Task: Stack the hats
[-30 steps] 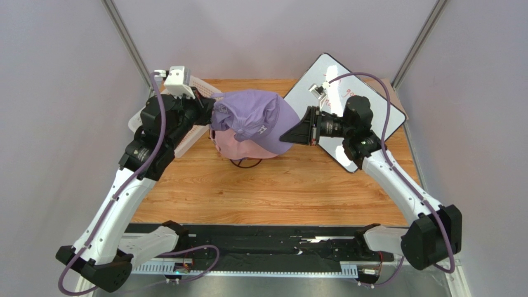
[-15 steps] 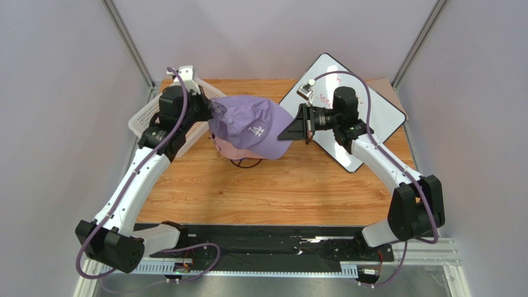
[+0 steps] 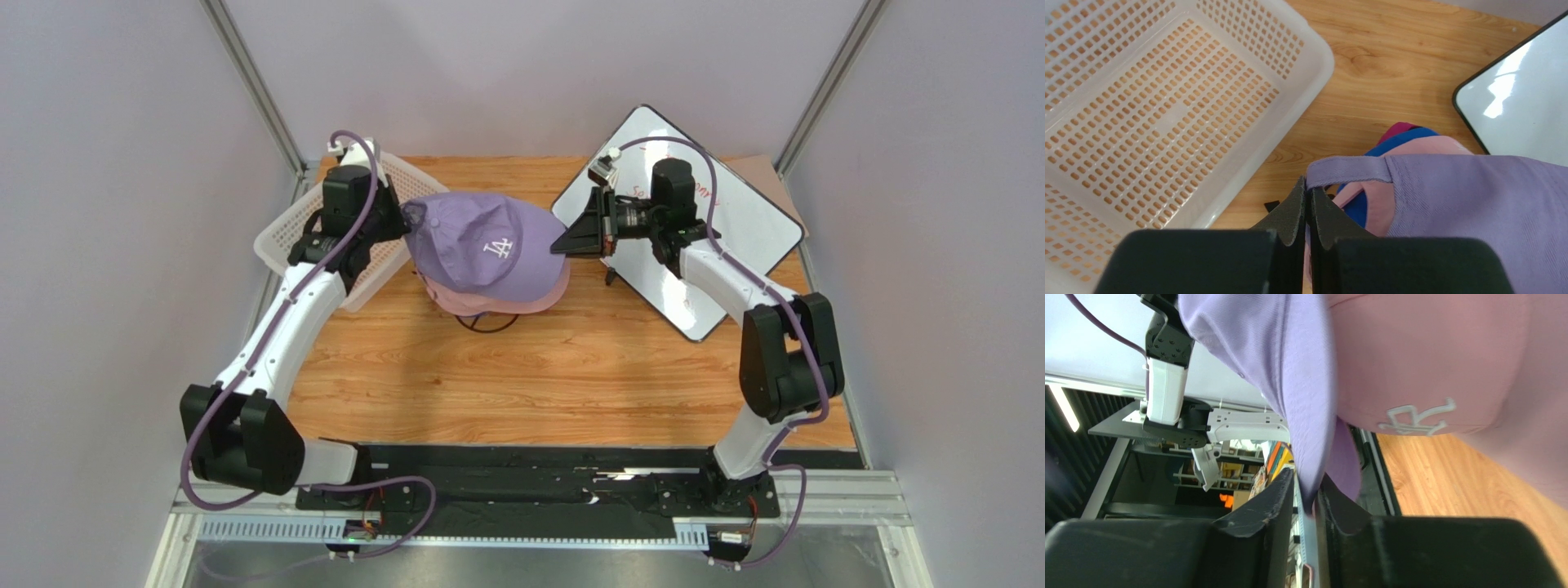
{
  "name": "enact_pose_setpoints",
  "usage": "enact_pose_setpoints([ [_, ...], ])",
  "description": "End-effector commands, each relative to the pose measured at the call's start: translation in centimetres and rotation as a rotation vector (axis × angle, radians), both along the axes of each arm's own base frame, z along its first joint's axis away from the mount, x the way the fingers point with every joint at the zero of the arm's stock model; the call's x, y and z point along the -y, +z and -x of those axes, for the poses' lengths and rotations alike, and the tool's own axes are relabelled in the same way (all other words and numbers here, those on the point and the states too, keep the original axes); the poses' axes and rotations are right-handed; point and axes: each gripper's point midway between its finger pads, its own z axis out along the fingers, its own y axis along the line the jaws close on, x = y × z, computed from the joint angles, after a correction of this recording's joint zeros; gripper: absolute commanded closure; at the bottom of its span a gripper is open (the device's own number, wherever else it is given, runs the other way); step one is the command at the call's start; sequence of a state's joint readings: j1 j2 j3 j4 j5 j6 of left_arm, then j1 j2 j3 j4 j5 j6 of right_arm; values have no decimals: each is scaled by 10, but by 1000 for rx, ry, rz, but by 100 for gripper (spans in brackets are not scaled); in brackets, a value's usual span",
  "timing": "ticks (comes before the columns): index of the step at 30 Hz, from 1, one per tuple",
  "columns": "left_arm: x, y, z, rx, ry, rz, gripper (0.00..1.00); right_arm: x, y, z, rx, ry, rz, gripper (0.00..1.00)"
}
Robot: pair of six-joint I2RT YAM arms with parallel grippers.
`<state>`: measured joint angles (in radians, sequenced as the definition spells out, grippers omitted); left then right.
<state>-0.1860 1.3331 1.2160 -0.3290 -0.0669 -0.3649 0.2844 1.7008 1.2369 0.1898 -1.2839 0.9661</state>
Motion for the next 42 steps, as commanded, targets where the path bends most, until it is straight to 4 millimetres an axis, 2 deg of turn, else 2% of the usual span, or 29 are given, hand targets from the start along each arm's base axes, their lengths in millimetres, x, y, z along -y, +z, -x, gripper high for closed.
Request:
enact_pose_setpoints([
  [1, -12, -4, -9, 13, 46, -1, 100, 9, 16, -25, 36, -52, -30, 72],
  [5, -6, -11, -17, -3, 28, 15, 100, 8, 13, -34, 41, -67, -54, 66],
  [9, 0, -13, -21, -9, 14, 45, 100, 8, 4, -35, 22, -85, -78, 61],
  [10, 1, -13, -21, -11, 13, 47, 100, 8, -2, -32, 9, -88, -80, 60],
  [13, 0, -14, -19, -13, 13, 46, 100, 8, -1, -31, 32, -112, -119, 58],
  [14, -1, -11, -18, -3, 17, 46, 100, 8, -7, -28, -6, -120, -123, 58],
  [19, 0, -9, -11, 9, 10, 60, 100, -3, -9, -19, -7, -122, -156, 56],
  [24, 0, -9, -9, 4, 10, 57, 100, -13, -24, -21, 10, -174, -114, 46],
  [28, 1, -9, -8, 5, 5, 62, 100, -13, -39, -21, -8, -221, -50, 45],
  [31, 1, -8, -7, 8, 2, 65, 100, -14, -41, -20, 15, -248, -25, 46],
  [34, 1, -8, -6, 12, 2, 66, 100, -17, -41, -19, 18, -282, -19, 49],
  [37, 0, -8, -5, 11, 3, 60, 100, -18, -40, -17, 26, -294, -18, 64],
  [38, 0, -8, -4, 12, 5, 59, 100, -19, -39, -17, 24, -289, -18, 75],
  [40, -1, -9, -2, 9, 5, 55, 100, -19, -39, -17, 17, -280, -17, 87],
  [41, -1, -7, -1, 14, 5, 56, 100, -20, -36, -18, 17, -273, -21, 100],
  [42, -1, -8, 1, 9, 5, 57, 100, -20, -36, -17, 17, -259, -21, 100],
])
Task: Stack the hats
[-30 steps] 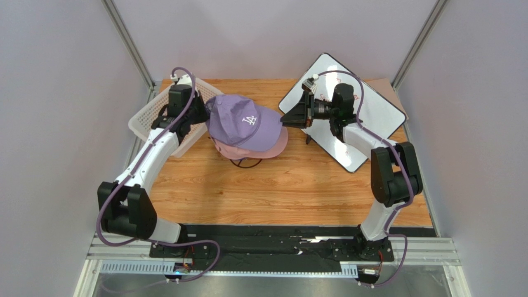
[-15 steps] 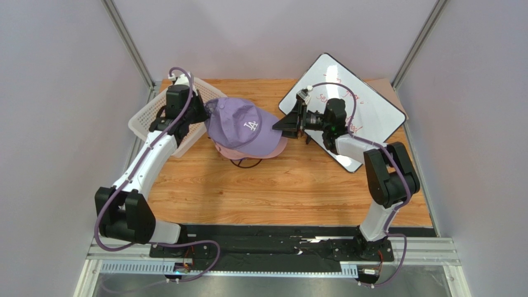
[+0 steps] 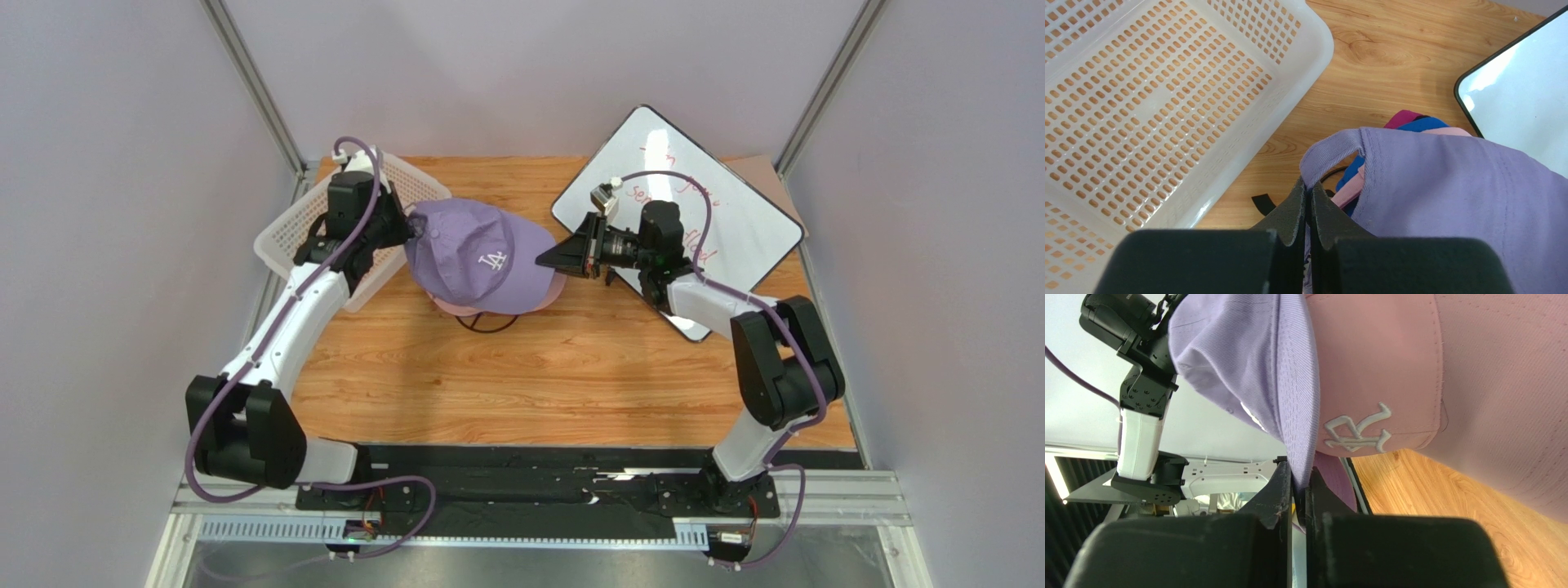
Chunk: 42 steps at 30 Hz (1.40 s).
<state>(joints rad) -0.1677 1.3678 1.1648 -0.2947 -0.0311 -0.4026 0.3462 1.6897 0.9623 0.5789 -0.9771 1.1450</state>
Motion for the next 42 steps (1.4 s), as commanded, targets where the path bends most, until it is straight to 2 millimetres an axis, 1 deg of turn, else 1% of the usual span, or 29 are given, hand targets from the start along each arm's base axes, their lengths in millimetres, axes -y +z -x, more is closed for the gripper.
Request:
enact_pose_setpoints([
  [1, -2, 24, 8, 74, 2, 18, 100, -2, 15, -2, 56, -1, 1, 100],
  [2, -3, 26, 10, 78, 2, 19, 100, -1, 16, -4, 55, -1, 4, 100],
  [3, -3, 23, 13, 75, 3, 20, 100, 2, 22, -7, 74, -3, 5, 100],
  [4, -4, 27, 16, 86, 3, 21, 100, 4, 21, -9, 60, -5, 15, 100],
  [5, -3, 27, 19, 82, -3, 27, 100, 5, 23, -11, 57, -9, 20, 100],
  [6, -3, 24, 22, 78, -5, 29, 100, 9, 29, -17, 81, -10, 23, 100],
  [7, -2, 29, 27, 89, -10, 37, 100, 12, 27, -19, 63, -10, 34, 100],
  [8, -2, 29, 29, 93, -10, 38, 100, 13, 26, -21, 55, -8, 42, 100],
  [9, -2, 26, 32, 86, -11, 39, 100, 16, 30, -27, 86, -15, 51, 100],
  [11, -4, 26, 37, 86, -13, 31, 100, 18, 22, -30, 45, -7, 77, 100],
  [16, -4, 14, 36, 56, -15, 22, 100, 28, 18, -42, 14, -15, 75, 100],
  [18, -3, 9, 34, 46, -15, 21, 100, 31, 11, -45, 0, -16, 80, 100],
  [19, 2, 7, 34, 43, -38, 37, 100, 31, 8, -46, -10, -15, 84, 100],
  [20, 3, 8, 33, 48, -45, 42, 100, 32, 2, -48, -10, -15, 93, 100],
  [21, 5, 4, 34, 44, -50, 49, 100, 32, -4, -48, -30, -14, 103, 100],
  [22, 7, 7, 33, 62, -60, 56, 100, 32, -6, -48, -31, -15, 108, 100],
  [23, 7, 4, 34, 61, -60, 58, 100, 34, -12, -50, -36, -23, 116, 100],
  [25, 7, 6, 33, 81, -59, 58, 100, 35, -18, -52, -46, -33, 128, 100],
  [27, 6, 2, 32, 74, -59, 54, 100, 37, -26, -56, -55, -48, 149, 100],
  [29, 5, -6, 29, 51, -52, 44, 100, 39, -30, -62, -52, -65, 168, 100],
  [30, 4, -11, 28, 38, -48, 39, 100, 40, -35, -62, -61, -66, 182, 100],
  [33, 2, -26, 25, 4, -32, 27, 100, 41, -40, -65, -64, -73, 203, 100],
  [34, 1, -26, 23, 11, -24, 24, 100, 41, -43, -67, -65, -74, 211, 100],
  [36, 0, -34, 22, -7, -22, 18, 100, 44, -48, -71, -67, -93, 238, 100],
  [37, 0, -37, 20, -13, -22, 16, 100, 44, -56, -70, -87, -90, 258, 100],
  [38, 1, -39, 19, -18, -22, 16, 100, 44, -59, -71, -94, -93, 263, 100],
  [42, 2, -58, 12, -56, -25, 4, 100, 47, -71, -76, -113, -113, 283, 100],
])
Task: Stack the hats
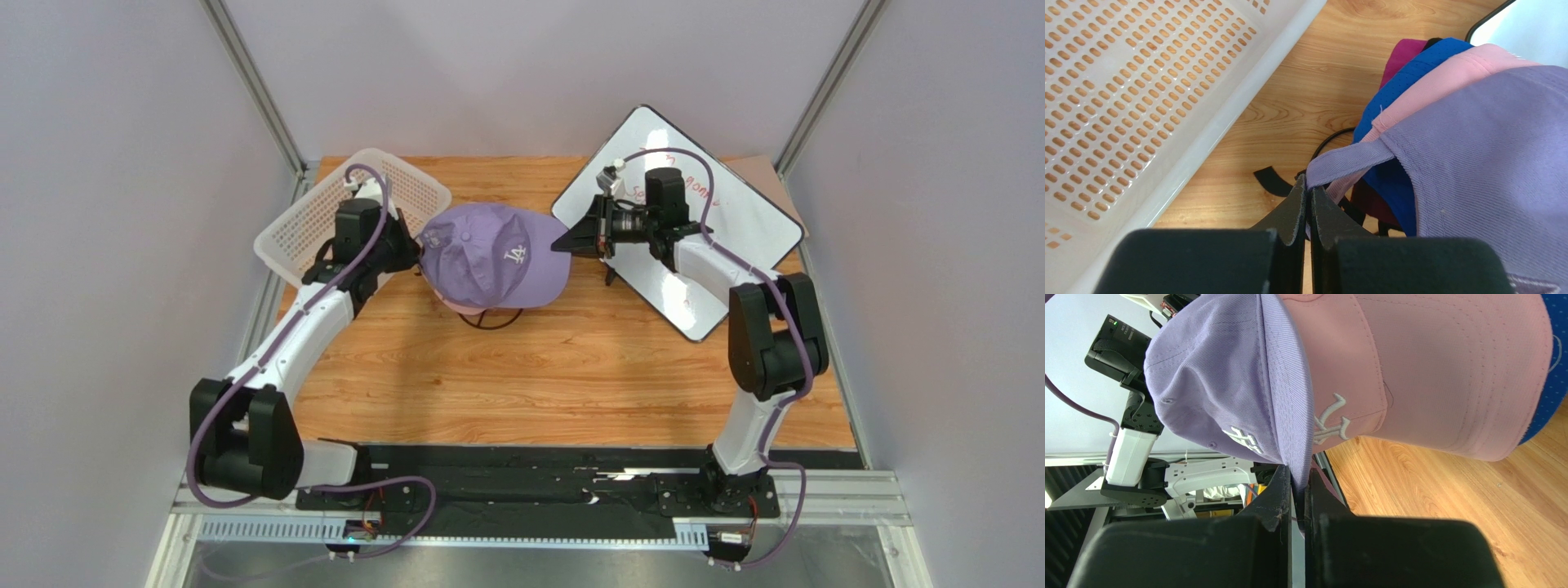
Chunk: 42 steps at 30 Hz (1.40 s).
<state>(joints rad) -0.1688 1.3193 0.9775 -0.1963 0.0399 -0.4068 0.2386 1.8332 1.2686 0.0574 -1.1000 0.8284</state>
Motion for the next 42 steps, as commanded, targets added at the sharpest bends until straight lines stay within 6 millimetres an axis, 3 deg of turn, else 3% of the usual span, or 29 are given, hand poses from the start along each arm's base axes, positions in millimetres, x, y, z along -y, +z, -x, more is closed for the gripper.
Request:
enact_pose_setpoints([
  [1, -8, -15, -12, -14, 36, -28, 100, 17, -54, -34, -48, -169, 159, 100],
  [11, -6, -43, -22, -70, 32, -40, 100, 24, -86, -51, -86, -214, 260, 100],
  [21, -12, -72, -26, -127, 56, -82, 100, 38, -119, -52, -103, -252, 390, 100],
  [29, -16, -81, -25, -145, 59, -105, 100, 53, -137, -50, -93, -283, 493, 100],
  [35, -11, -77, -38, -130, 39, -104, 100, 62, -143, -42, -86, -301, 555, 100],
  [42, -13, -86, -44, -156, 44, -127, 100, 71, -151, -44, -82, -318, 613, 100],
])
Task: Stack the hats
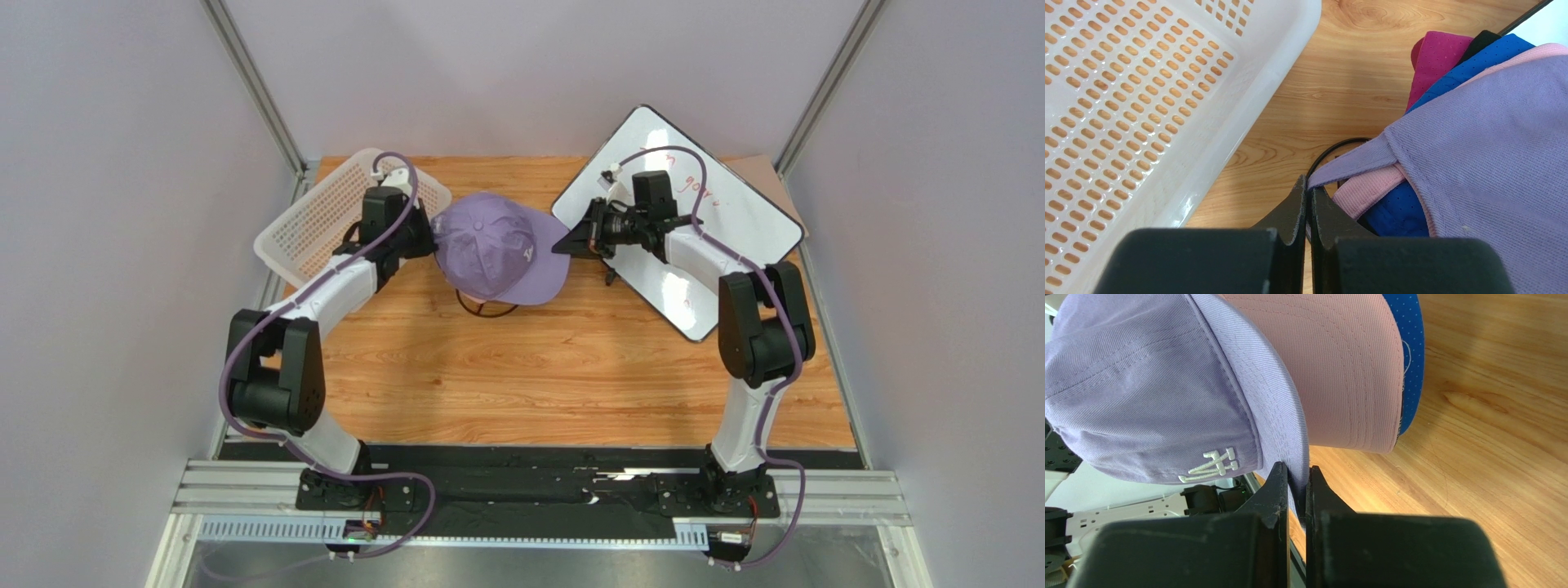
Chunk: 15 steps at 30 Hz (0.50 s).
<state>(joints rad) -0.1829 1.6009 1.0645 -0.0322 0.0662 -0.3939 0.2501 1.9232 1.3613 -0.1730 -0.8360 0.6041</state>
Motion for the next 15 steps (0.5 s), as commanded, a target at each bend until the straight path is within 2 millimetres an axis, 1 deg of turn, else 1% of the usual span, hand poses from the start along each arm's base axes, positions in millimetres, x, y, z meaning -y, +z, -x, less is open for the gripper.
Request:
enact_pose_setpoints([
  [1, -34, -40, 11, -125, 83, -132, 100, 64, -89, -9, -96, -206, 366, 100],
  [3, -36, -44, 13, -151, 95, -143, 100, 66, -92, -8, -104, -207, 386, 100],
  [4, -36, -41, 10, -151, 93, -143, 100, 69, -93, -9, -99, -213, 400, 100],
  [5, -35, -48, 14, -188, 86, -145, 100, 71, -95, -8, -101, -216, 411, 100],
  [7, -28, -49, 12, -199, 60, -123, 100, 75, -97, -9, -96, -228, 434, 100],
  [8, -27, -57, 14, -222, 54, -117, 100, 75, -97, -9, -94, -229, 438, 100],
  [11, -20, -64, 16, -248, 35, -83, 100, 75, -99, -9, -100, -224, 437, 100],
  [15, -20, -69, 16, -264, 39, -68, 100, 77, -100, -11, -95, -227, 452, 100],
])
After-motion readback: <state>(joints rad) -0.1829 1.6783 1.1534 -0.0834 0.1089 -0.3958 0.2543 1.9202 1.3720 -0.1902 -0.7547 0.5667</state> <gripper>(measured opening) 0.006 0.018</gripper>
